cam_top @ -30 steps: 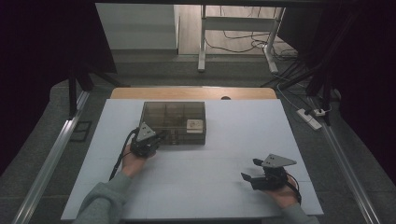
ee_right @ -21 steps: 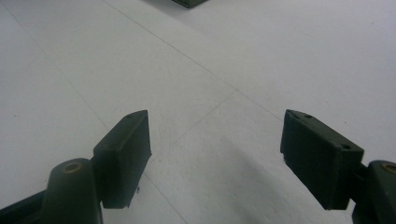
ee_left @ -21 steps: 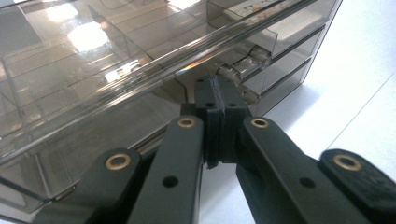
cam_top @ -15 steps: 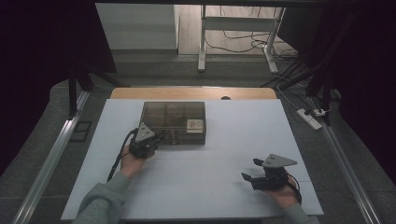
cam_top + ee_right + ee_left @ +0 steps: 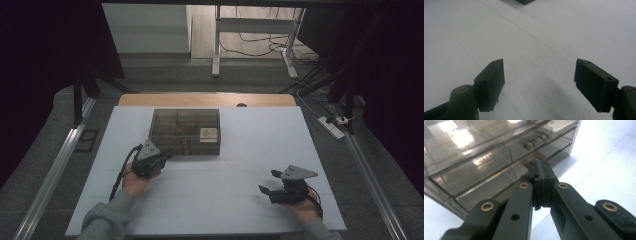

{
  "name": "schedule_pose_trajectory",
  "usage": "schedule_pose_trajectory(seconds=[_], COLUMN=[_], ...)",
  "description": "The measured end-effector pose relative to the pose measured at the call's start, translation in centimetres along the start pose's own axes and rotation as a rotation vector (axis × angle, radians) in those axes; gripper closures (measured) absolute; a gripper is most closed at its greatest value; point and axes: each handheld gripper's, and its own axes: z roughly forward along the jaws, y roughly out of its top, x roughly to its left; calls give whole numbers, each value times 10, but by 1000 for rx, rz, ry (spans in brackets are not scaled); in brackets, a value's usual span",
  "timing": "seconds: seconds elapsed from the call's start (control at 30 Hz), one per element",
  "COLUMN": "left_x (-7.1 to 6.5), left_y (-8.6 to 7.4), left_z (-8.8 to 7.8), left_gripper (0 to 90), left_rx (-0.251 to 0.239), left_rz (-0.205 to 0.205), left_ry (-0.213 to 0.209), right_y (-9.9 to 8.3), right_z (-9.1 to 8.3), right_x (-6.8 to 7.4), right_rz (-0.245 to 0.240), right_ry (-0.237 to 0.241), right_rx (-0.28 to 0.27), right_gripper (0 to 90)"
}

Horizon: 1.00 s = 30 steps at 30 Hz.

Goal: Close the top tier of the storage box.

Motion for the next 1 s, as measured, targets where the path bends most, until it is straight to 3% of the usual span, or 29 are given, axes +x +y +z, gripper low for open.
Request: schedule_pose_trajectory(seconds=[0.33,0.47,0.6,0.8,1.0], left_x=[-4,-5,-7,-10,-6], left_y=[-14,-23,-31,-44,-57], left_z=[-18,-30,-40,-53,-63], left_gripper=[868,661,455,309,265], left_rx=[13,5,16,51,70], left_rz=[-1,-14,-35,-46,-66], left_ry=[-27,-41,-15,-29,-21], right_y=[0,-1,-1,-2,-2], right_z=[-1,-2,-3,-5,-6], right_x=[-1,-1,-2,-4,-5], right_rz=[-4,-5,0,-2,1], right_ry=[3,2,-10,-20,-28], right_rx=[3,1,-2,-18,-17], right_gripper=[245,245,244,238,231])
